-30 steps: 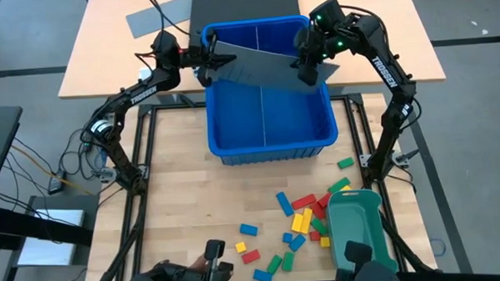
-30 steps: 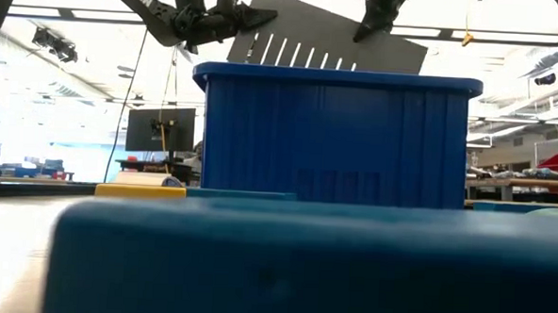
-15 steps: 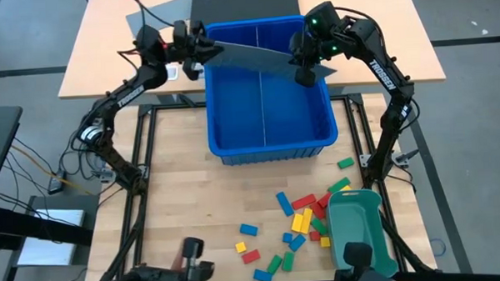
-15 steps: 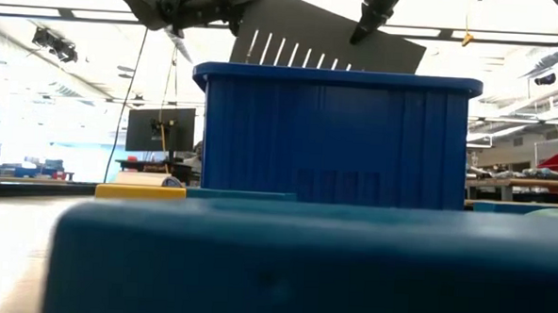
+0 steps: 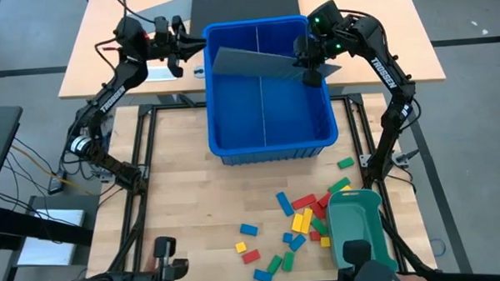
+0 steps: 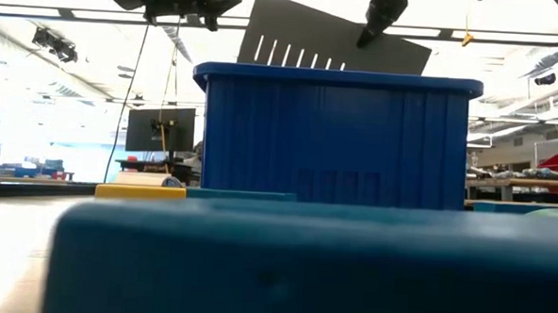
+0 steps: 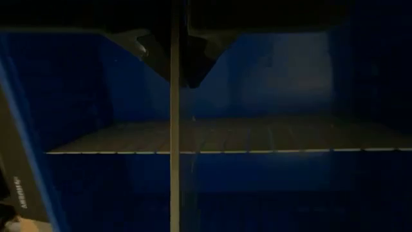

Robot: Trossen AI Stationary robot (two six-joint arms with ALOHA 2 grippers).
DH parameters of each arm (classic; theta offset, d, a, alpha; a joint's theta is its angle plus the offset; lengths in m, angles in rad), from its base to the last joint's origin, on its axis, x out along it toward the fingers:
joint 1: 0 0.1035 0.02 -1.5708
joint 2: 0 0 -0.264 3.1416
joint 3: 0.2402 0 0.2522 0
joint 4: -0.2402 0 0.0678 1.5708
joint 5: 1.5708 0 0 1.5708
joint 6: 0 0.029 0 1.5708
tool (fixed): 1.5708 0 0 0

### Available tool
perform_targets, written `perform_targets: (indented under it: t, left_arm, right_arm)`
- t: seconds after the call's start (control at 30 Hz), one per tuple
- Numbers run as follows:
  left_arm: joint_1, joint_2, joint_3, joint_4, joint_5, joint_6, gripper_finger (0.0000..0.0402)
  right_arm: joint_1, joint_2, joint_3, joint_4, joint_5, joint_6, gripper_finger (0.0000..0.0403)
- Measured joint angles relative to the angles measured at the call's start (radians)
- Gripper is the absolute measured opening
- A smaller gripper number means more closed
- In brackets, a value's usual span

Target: Sort Items/Unsort Items

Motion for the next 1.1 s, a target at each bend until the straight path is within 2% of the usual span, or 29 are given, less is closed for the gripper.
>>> perform_targets:
  t: [0.23,0.47,0.9,1.1]
  left_arm:
    - [-0.011,0.002,0.022,-0.075,0.005,-0.034,0.0075]
    - [-0.040,0.002,0.070,-0.199,0.005,-0.011,0.0087]
    - [-0.138,0.002,0.183,-0.412,0.011,0.025,0.0196]
    - [-0.166,0.002,0.206,-0.637,-0.076,0.194,0.0219]
  right_arm:
    - [-0.002,0.002,-0.015,-0.032,0.002,-0.123,0.0000]
    - [0.007,0.004,-0.015,-0.034,0.021,-0.124,0.0000]
    - [0.019,0.004,-0.015,-0.033,0.053,-0.113,0.0000]
    - [0.019,0.005,-0.015,-0.032,0.053,-0.112,0.0000]
